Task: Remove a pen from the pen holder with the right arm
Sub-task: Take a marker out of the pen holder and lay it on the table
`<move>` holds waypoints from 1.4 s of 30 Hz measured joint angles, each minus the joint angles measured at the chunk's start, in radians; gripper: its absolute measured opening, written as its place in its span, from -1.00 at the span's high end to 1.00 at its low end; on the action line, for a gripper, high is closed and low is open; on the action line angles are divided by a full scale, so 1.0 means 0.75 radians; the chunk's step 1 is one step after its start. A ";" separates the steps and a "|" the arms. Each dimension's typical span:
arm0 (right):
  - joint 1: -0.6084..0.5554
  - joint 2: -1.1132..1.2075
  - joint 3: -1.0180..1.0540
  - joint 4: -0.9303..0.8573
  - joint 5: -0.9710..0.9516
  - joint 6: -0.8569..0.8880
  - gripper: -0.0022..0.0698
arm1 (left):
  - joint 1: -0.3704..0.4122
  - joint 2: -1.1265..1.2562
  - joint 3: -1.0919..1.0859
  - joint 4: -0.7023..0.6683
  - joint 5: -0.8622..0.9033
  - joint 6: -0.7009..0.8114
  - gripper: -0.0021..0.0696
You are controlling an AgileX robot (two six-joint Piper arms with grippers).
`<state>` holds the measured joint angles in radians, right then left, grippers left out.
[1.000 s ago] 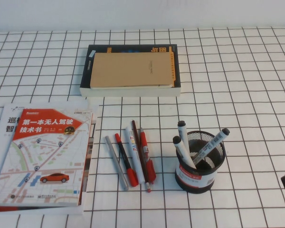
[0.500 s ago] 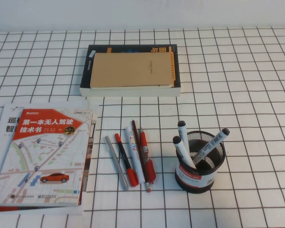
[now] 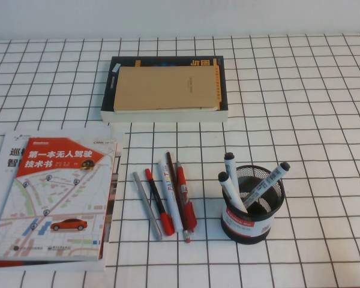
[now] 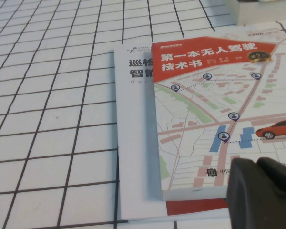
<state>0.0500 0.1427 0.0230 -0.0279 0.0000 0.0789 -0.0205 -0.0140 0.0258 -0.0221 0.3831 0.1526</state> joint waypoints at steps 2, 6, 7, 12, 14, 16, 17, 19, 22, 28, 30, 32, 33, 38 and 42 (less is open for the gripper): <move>-0.011 -0.086 0.000 0.000 0.068 0.000 0.98 | 0.000 0.000 0.000 0.000 0.000 0.000 0.95; -0.012 -0.192 0.000 0.000 0.227 0.000 0.98 | 0.000 0.000 0.000 0.000 0.000 0.000 0.95; -0.012 -0.199 0.000 -0.003 0.262 0.000 0.98 | 0.000 0.000 0.000 0.000 0.000 0.000 0.95; -0.012 -0.200 0.002 -0.011 0.461 0.000 0.98 | 0.000 0.000 0.000 0.000 0.000 0.000 0.95; -0.012 -0.200 0.002 -0.006 0.502 0.000 0.98 | 0.000 0.000 0.000 0.000 0.000 0.000 0.95; -0.012 -0.200 0.002 -0.003 0.514 0.000 0.98 | 0.000 0.000 0.000 0.000 0.000 0.000 0.95; -0.012 -0.200 0.002 -0.003 0.514 0.000 0.98 | 0.000 0.000 0.000 0.000 0.000 0.000 0.95; -0.012 -0.200 0.002 -0.003 0.514 0.000 0.98 | 0.000 0.000 0.000 0.000 0.000 0.000 0.95; -0.012 -0.200 0.002 -0.003 0.514 0.000 0.98 | 0.000 0.000 0.000 0.000 0.000 0.000 0.95; -0.012 -0.200 0.002 -0.002 0.514 0.000 0.98 | 0.000 0.000 0.000 0.000 0.000 0.000 0.95; -0.012 -0.200 0.002 -0.002 0.514 0.000 0.98 | 0.000 0.000 0.000 0.000 0.000 0.000 0.95; -0.012 -0.200 0.002 -0.002 0.514 0.000 0.98 | 0.000 0.000 0.000 0.000 0.000 0.000 0.95; -0.012 -0.200 0.002 -0.002 0.514 0.000 0.98 | 0.000 0.000 0.000 0.000 0.000 0.000 0.95; -0.012 -0.200 0.002 -0.002 0.514 0.000 0.98 | 0.000 0.000 0.000 0.000 0.000 0.000 0.95; -0.012 -0.200 0.002 0.000 0.514 0.000 0.98 | 0.000 0.000 0.000 0.000 0.000 0.000 0.95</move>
<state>0.0412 -0.0074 0.0246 -0.0280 0.3858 0.0789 -0.0205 -0.0140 0.0258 -0.0221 0.3831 0.1526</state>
